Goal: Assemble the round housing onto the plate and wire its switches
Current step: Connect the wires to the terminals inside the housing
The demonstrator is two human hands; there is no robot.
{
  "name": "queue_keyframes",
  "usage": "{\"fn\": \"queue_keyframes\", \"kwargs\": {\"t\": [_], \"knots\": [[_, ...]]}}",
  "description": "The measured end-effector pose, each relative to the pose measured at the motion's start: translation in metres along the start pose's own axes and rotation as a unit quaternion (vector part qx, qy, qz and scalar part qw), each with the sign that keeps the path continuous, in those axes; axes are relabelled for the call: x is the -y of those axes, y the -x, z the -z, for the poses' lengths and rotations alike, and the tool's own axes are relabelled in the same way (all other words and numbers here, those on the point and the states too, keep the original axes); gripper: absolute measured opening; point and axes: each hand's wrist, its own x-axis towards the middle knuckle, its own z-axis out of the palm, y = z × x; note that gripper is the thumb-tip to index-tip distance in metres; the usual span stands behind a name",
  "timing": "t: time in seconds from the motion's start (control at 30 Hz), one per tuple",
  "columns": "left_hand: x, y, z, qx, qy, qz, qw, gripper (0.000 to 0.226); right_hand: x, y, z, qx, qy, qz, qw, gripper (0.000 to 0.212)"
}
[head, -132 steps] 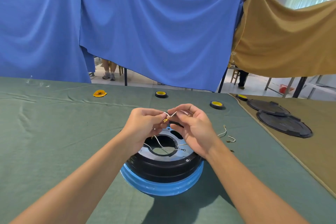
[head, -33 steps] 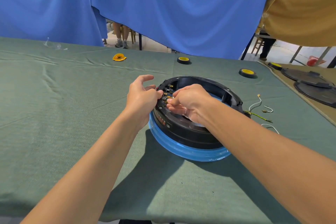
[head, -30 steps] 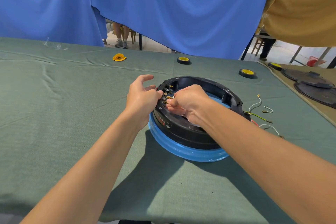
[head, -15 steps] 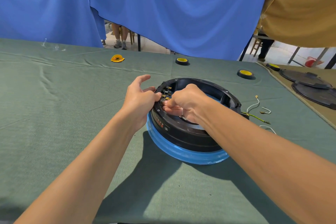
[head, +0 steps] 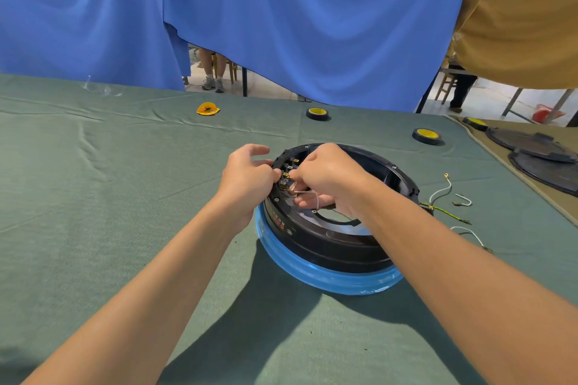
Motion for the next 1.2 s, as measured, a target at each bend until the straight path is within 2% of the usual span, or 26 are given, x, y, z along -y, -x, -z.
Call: {"fn": "queue_keyframes", "kwargs": {"t": [0.13,0.2,0.4,0.5,0.63,0.73,0.9,1.03,1.2], "knots": [[-0.006,-0.003,0.002,0.026,-0.029,0.009,0.999,0.043,0.001,-0.006,-0.001,-0.017,0.179,0.075,0.981,0.014],[-0.008,-0.005,0.003,0.030,-0.049,0.010,0.998,0.045,-0.001,-0.008,-0.001,-0.015,0.202,0.084,0.976,0.013],[-0.015,-0.010,0.003,0.019,-0.087,0.014,0.996,0.044,-0.005,-0.013,-0.001,-0.036,0.175,0.103,0.979,0.011],[-0.015,-0.012,0.002,0.001,-0.102,0.009,0.995,0.043,-0.005,-0.012,0.002,-0.001,0.139,0.102,0.985,0.009],[-0.014,-0.014,0.000,-0.021,-0.120,0.009,0.993,0.040,-0.004,-0.009,0.009,0.046,0.048,0.058,0.996,0.008],[-0.016,-0.014,0.001,-0.038,-0.141,0.011,0.989,0.040,-0.001,-0.007,0.008,0.043,0.036,0.037,0.998,0.009],[-0.017,-0.011,0.003,-0.067,-0.130,0.021,0.989,0.038,0.000,-0.012,0.003,0.033,0.040,0.002,0.999,0.026],[-0.017,-0.011,0.002,-0.069,-0.117,0.024,0.990,0.033,-0.001,-0.013,0.001,0.039,0.040,-0.024,0.998,0.022],[-0.014,-0.012,0.002,-0.075,-0.111,0.023,0.991,0.035,-0.003,-0.007,0.007,0.061,-0.022,-0.046,0.997,0.012]]}}
